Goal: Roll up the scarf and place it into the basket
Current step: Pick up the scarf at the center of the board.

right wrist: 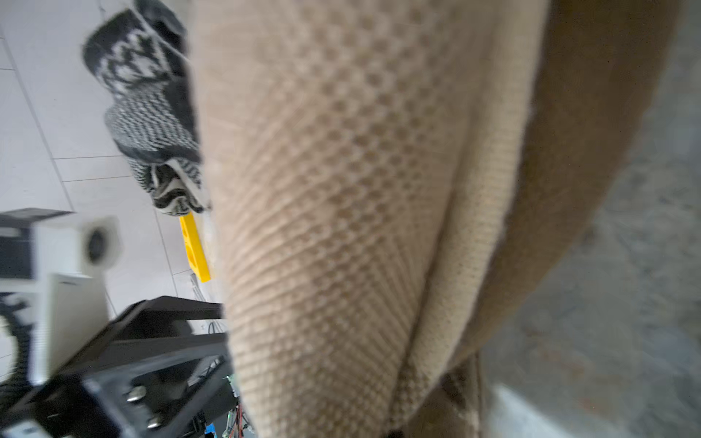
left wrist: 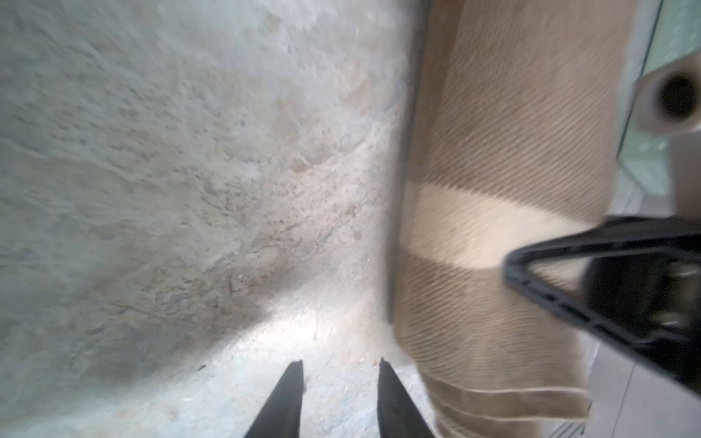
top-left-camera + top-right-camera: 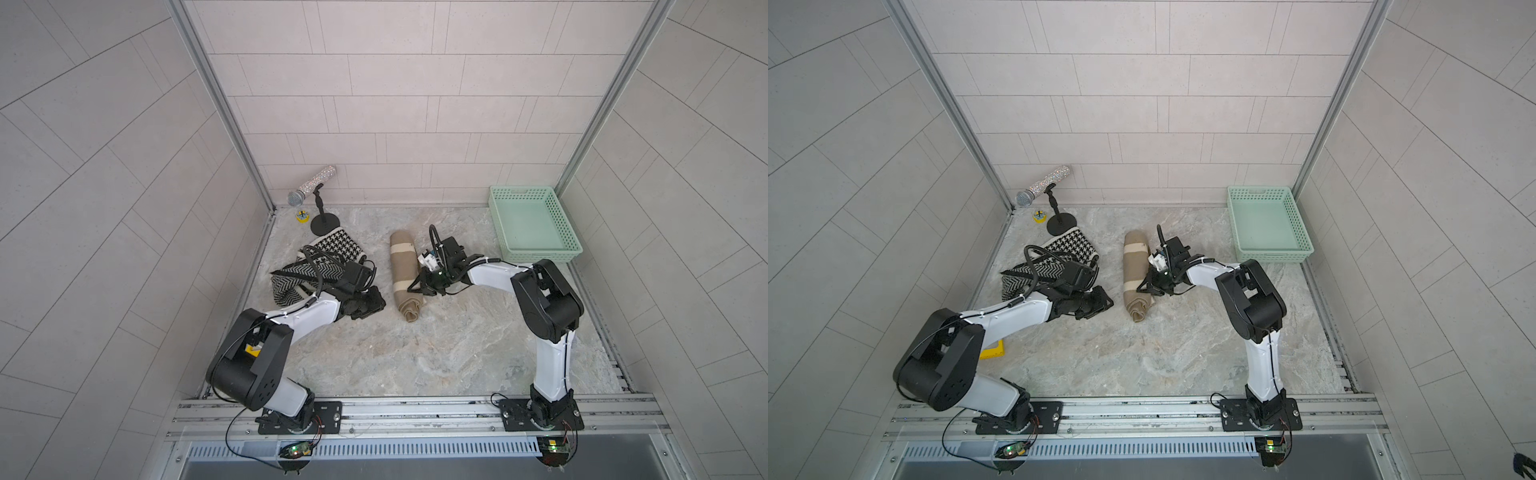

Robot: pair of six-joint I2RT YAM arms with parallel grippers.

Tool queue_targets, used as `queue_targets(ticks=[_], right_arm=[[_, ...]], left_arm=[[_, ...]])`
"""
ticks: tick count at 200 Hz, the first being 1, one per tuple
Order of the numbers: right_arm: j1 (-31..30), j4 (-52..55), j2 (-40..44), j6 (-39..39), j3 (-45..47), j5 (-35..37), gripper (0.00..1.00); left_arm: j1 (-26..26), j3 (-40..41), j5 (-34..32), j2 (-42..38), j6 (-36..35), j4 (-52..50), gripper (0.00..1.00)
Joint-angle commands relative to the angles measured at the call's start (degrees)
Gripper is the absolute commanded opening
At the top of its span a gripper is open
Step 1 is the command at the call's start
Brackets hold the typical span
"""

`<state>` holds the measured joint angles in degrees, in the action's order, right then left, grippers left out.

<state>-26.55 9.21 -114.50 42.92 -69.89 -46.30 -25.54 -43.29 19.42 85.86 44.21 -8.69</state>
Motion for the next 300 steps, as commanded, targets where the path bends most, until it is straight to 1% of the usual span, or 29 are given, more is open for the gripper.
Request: queue_targets(ticks=[1, 22, 33, 51, 59, 67, 92, 107, 109, 112, 116, 126, 135, 166, 182, 205, 235, 247, 267, 282, 294, 300], right_arm=[[-0.7, 1.3, 0.6, -1.1, 1.2, 3.1, 0.07], [-0.7, 4.7, 2.6, -3.4, 2.1, 5.7, 0.32], [-0.7, 7.2, 4.0, -4.9, 1.7, 7.2, 0.43], [-0.8, 12.0, 6.7, -7.7, 0.1, 10.6, 0.56], [-0.7, 13.5, 7.9, -8.7, -0.5, 12.0, 0.60], [-0.8, 14.8, 9.1, -9.4, -1.1, 13.4, 0.65], [-0.7, 18.4, 11.6, -11.7, -3.4, 19.3, 0.78], [-0.7, 18.7, 11.6, -13.0, -4.9, 21.0, 0.87], [-0.7, 18.8, 11.4, -13.2, -5.2, 20.9, 0.89], [-0.8, 18.8, 11.1, -13.4, -5.6, 20.9, 0.97], [-0.7, 18.9, 10.5, -13.9, -6.3, 20.7, 1.00], [-0.8, 19.1, 8.9, -14.9, -8.0, 20.5, 1.00], [-1.0, 19.3, 7.3, -15.7, -9.6, 20.7, 1.00], [-1.0, 22.3, 0.6, -19.0, -16.8, 23.3, 1.00], [-1.0, 22.9, -2.7, -19.6, -19.6, 22.8, 1.00], [-1.0, 23.3, -6.2, -19.6, -21.6, 22.7, 1.00], [-1.0, 23.2, -8.7, -18.9, -21.4, 23.9, 0.97], [-1.0, 22.7, -9.9, -18.5, -21.1, 22.9, 0.92], [-1.1, 20.9, -12.6, -16.6, -21.1, 20.1, 0.75], [-1.4, 19.9, -14.0, -15.8, -21.1, 19.1, 0.66], [-1.5, 19.3, -14.7, -14.9, -21.2, 18.9, 0.49], [-1.4, 18.9, -15.0, -14.8, -21.5, 18.3, 0.38]], left_arm=[[0.0, -4.9, -2.7, 1.7, -1.4, -0.1, 0.42], [0.0, -9.5, -3.2, 6.1, -2.4, 0.2, 0.43], [0.0, -12.3, -2.9, 8.9, -4.3, 0.2, 0.42], [0.0, -16.7, -1.7, 12.6, -5.1, 0.1, 0.32], [0.0, -18.1, -1.3, 13.7, -5.1, 0.4, 0.24], [0.0, -19.3, -1.2, 14.8, -5.1, 0.4, 0.19], [0.0, -21.4, -0.5, 17.9, -4.7, 0.6, 0.18], [0.0, -21.5, 0.2, 19.2, -4.1, 1.7, 0.15], [0.0, -21.6, 0.2, 19.4, -4.1, 1.7, 0.15], [0.0, -21.7, 0.2, 19.7, -4.1, 1.8, 0.15], [0.0, -21.8, 0.4, 20.0, -4.0, 1.8, 0.12], [0.0, -22.0, 0.7, 20.8, -3.9, 2.0, 0.07], [0.0, -22.0, 1.0, 21.2, -3.6, 2.3, 0.06], [0.0, -21.8, 1.3, 22.1, -3.0, 3.2, 0.06], [0.0, -21.8, 1.3, 22.2, -3.0, 3.2, 0.05], [0.0, -21.7, 1.1, 22.2, -3.0, 3.2, 0.05], [0.0, -21.6, 1.3, 22.2, -3.0, 3.1, 0.05], [0.0, -21.6, 1.3, 22.2, -3.0, 3.2, 0.05], [0.0, -21.3, 1.0, 21.6, -2.9, 2.8, 0.05], [0.2, -20.8, 0.8, 20.6, -3.0, 2.8, 0.05], [0.4, -20.1, 0.6, 19.5, -3.0, 2.6, 0.05], [0.6, -19.6, 0.6, 18.8, -3.0, 2.5, 0.05]])
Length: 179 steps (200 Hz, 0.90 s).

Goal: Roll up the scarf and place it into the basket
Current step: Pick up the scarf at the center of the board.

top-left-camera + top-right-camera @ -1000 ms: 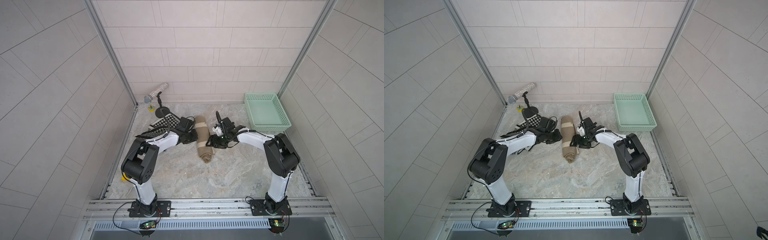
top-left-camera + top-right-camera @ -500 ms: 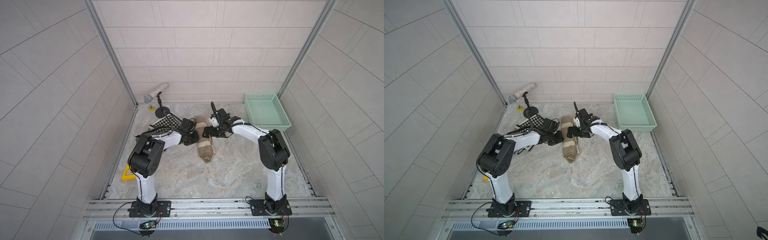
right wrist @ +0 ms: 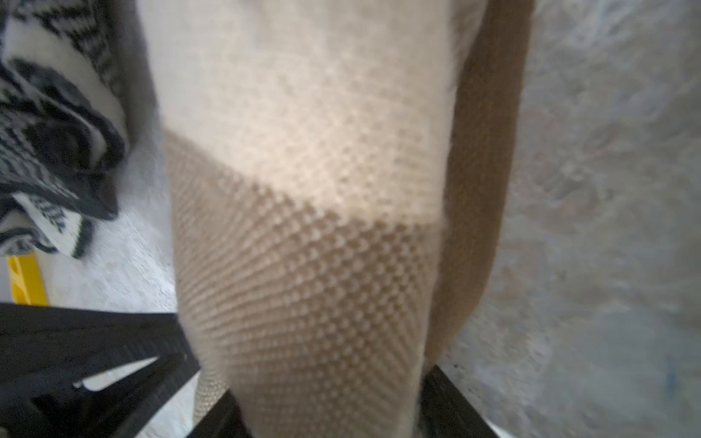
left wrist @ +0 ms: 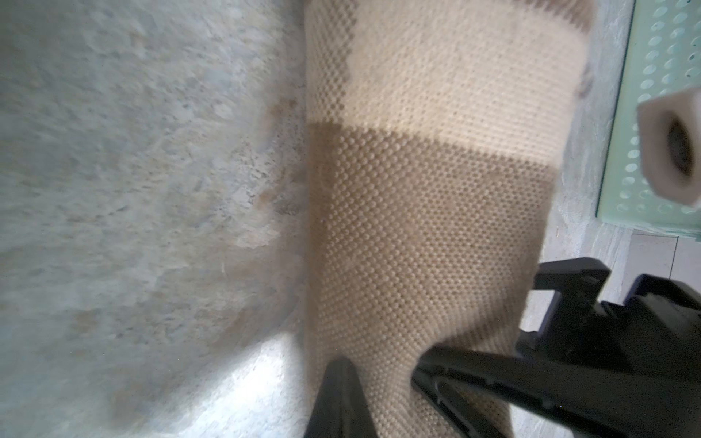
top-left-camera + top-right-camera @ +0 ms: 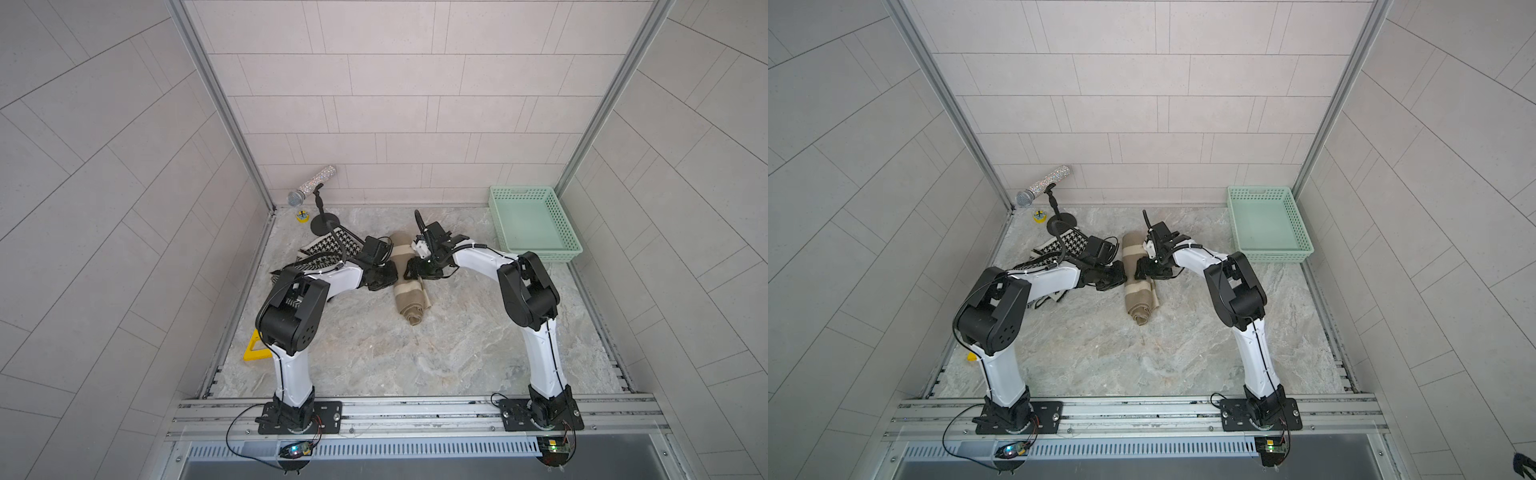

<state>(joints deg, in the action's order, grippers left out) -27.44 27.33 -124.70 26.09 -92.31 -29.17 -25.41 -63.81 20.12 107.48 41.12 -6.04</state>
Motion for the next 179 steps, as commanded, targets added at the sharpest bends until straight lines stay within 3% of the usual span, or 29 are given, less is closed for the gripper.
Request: queue_targets(ticks=[1, 11, 19, 40, 57, 93, 134, 156, 179], right_arm=[[-0.5, 0.7, -4.8, 2.0, 0.8, 1.1, 0.36], [-0.2, 0.0, -5.1, 1.7, -0.6, -0.7, 0.09], [0.4, -0.2, -5.6, 1.0, -2.6, -4.1, 0.00], [2.2, 0.4, -5.8, -1.7, -8.5, -12.6, 0.00], [3.9, 3.0, -4.2, -6.0, -13.0, -17.0, 0.00], [9.4, 15.5, -0.1, -15.8, -22.9, -17.1, 0.00], [19.4, 20.9, 4.1, -21.1, -30.0, -11.4, 0.00], [24.8, 21.4, 5.6, -22.3, -32.0, -3.5, 0.00], [28.8, 19.9, 6.8, -24.0, -32.6, 7.0, 0.00]], left_arm=[[0.4, 0.9, -0.1, -3.0, 0.1, -0.3, 0.05], [1.0, 1.6, 0.0, -4.4, 0.1, -0.6, 0.05], [1.5, 2.4, 0.0, -6.0, 0.1, -1.0, 0.05], [3.4, 4.3, -0.1, -11.3, 0.1, -2.1, 0.08], [5.1, 5.7, -1.0, -16.5, -0.2, -3.9, 0.21], [9.6, 8.1, -3.8, -26.1, -1.7, -7.7, 0.41], [13.2, 10.7, -4.9, -32.7, -1.5, -7.9, 0.57], [13.5, 11.4, -4.9, -34.4, -1.5, -8.1, 0.64], [13.7, 12.1, -4.2, -35.1, -1.5, -8.0, 0.78]])
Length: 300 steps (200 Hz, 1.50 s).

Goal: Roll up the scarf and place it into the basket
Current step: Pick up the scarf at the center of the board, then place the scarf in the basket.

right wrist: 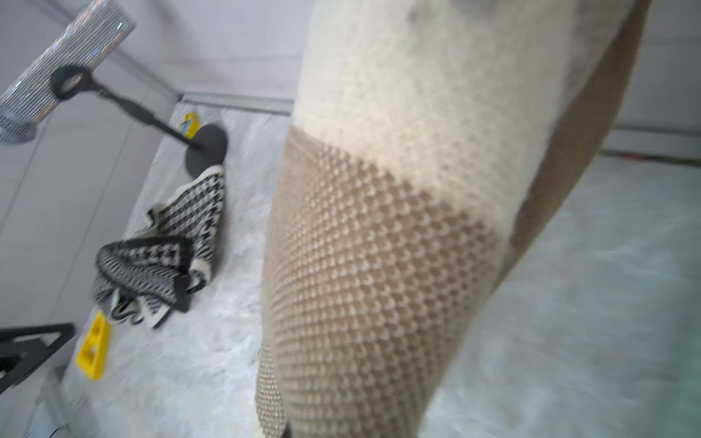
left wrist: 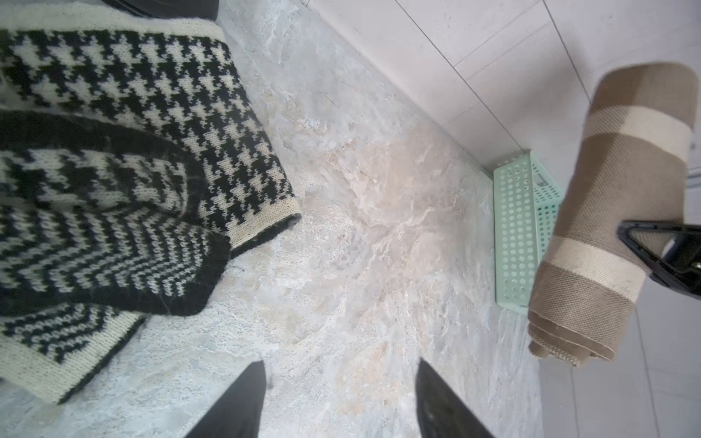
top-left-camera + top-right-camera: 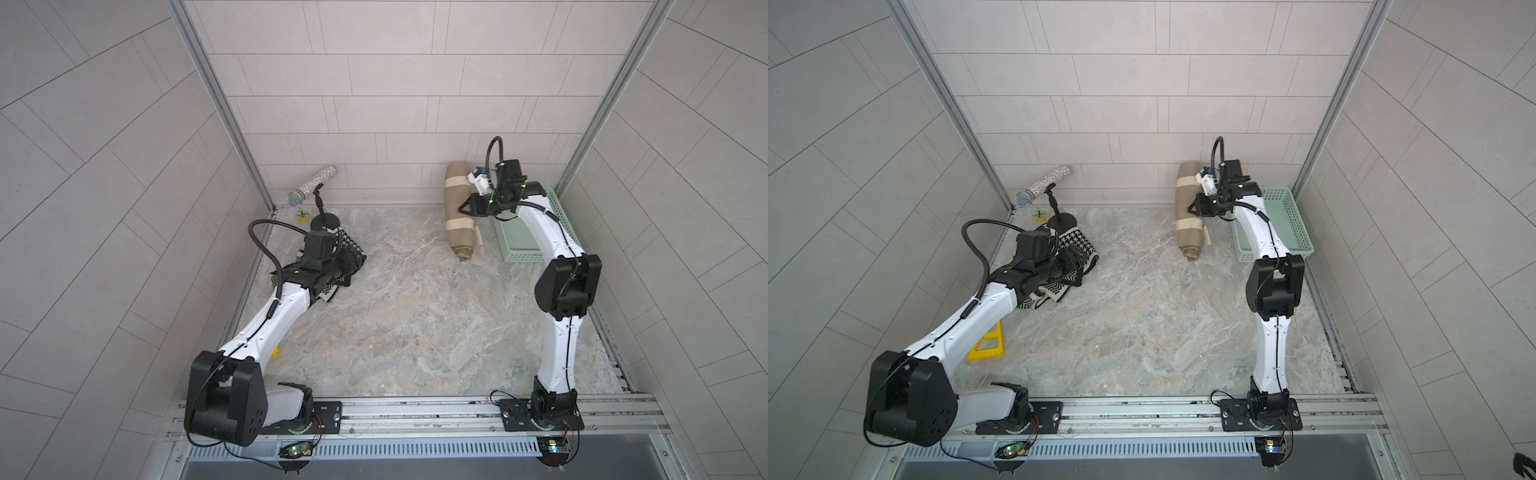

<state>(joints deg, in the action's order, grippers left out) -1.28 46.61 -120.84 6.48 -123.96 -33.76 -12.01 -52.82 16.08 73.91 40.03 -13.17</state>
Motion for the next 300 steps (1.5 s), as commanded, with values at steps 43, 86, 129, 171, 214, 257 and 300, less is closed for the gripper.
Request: queue_targets(ticks=[43, 86, 129, 171, 214, 257, 300], right_arm=[[2.4, -11.1, 6.4, -14.3, 7.3, 33.2, 0.00], [1.8, -31.3, 8.3, -21.6, 18.7, 54.1, 0.00], [3.4, -36.1, 5.8, -24.9, 17.8, 57.3, 0.00], [5.0, -33.0, 2.4, -23.6, 14.1, 56.2, 0.00], [2.9, -23.1, 0.3, -18.7, 13.3, 51.9, 0.00], [1.1, -12.8, -1.9, -13.2, 10.5, 43.8, 0.00], [2.4, -3.0, -5.5, -4.3, 2.3, 24.2, 0.00]], left_arm=[[0.2, 2.7, 1.0, -0.8, -0.9, -1.1, 1.00], [0.3, 3.2, 1.3, -0.4, -2.7, -3.2, 1.00], [0.3, 4.2, 1.6, 0.1, -3.3, -4.5, 1.00], [0.2, 4.1, 1.6, 0.9, -3.4, -5.0, 1.00], [0.2, 2.9, 1.7, 2.0, -4.1, -5.8, 1.00], [0.3, 2.6, 1.8, 1.3, -4.3, -5.8, 1.00], [0.2, 3.6, 1.7, 0.0, -4.1, -5.6, 1.00]])
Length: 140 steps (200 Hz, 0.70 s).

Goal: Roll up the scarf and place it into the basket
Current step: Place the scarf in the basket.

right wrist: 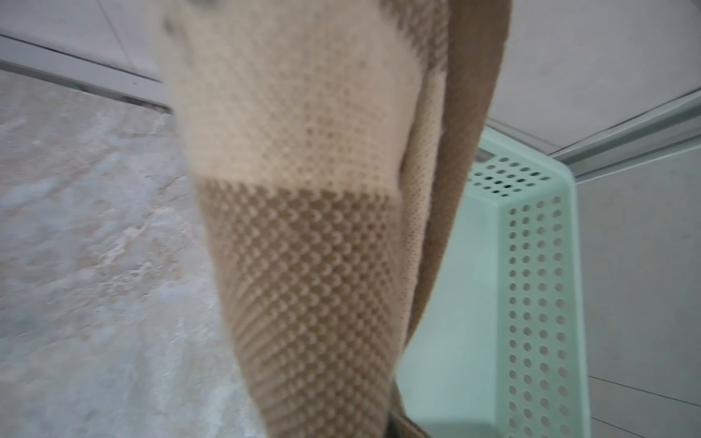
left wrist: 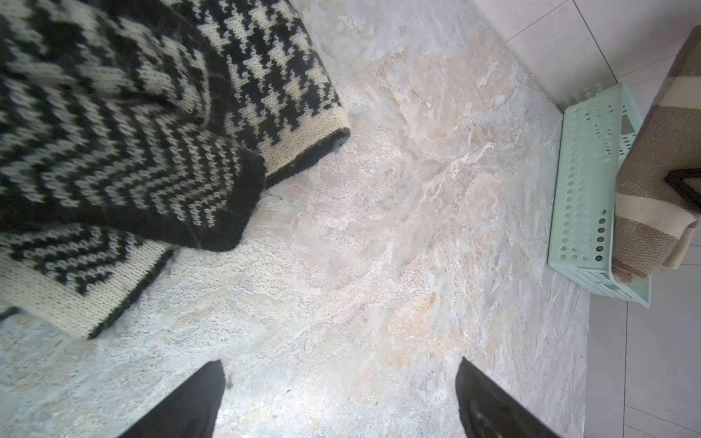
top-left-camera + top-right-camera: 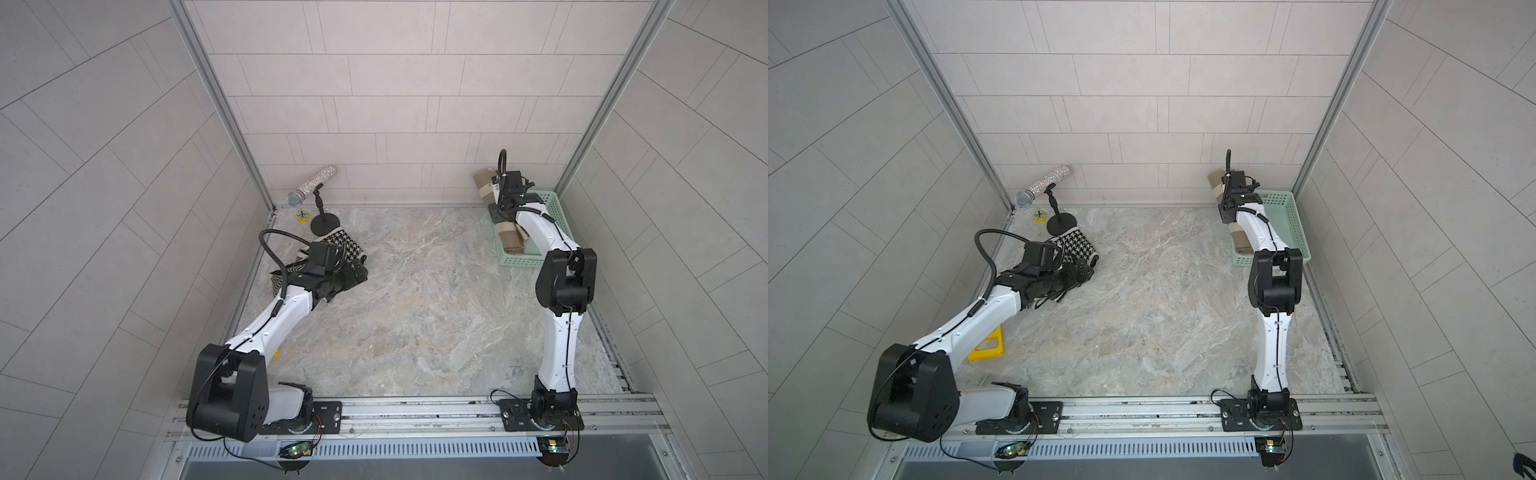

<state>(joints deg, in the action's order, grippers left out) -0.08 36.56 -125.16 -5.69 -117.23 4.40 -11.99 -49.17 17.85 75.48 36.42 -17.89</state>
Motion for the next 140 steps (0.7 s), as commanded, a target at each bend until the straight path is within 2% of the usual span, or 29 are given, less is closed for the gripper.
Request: queue_targets(ticks=[1, 29, 46, 58, 92, 140], right_arm=[[1.3, 7.1, -1.3, 8.1, -4.5, -14.3, 0.00], [3.5, 7.2, -1.9, 12.8, -5.3, -21.4, 0.00], [6.2, 7.2, -2.1, 16.9, -4.9, -28.1, 0.00], [8.3, 7.0, -2.2, 18.3, -4.7, -30.1, 0.00], [13.8, 5.1, 0.0, 14.4, -0.3, -30.4, 0.00], [20.7, 10.5, -1.3, 10.0, 0.4, -33.6, 0.00]], left_arm=[[0.2, 0.0, -0.1, -1.7, -0.6, -0.8, 1.00], [0.2, 0.2, -0.1, -2.2, -0.5, -1.1, 1.00], [0.3, 0.3, -0.1, -2.1, -0.7, -1.2, 1.00], [0.2, 0.2, 0.1, -1.9, -0.7, -1.2, 1.00], [0.3, 0.4, 0.1, -1.6, -0.5, -1.3, 1.00], [0.2, 0.0, 0.5, -0.8, -0.5, -1.2, 1.00]])
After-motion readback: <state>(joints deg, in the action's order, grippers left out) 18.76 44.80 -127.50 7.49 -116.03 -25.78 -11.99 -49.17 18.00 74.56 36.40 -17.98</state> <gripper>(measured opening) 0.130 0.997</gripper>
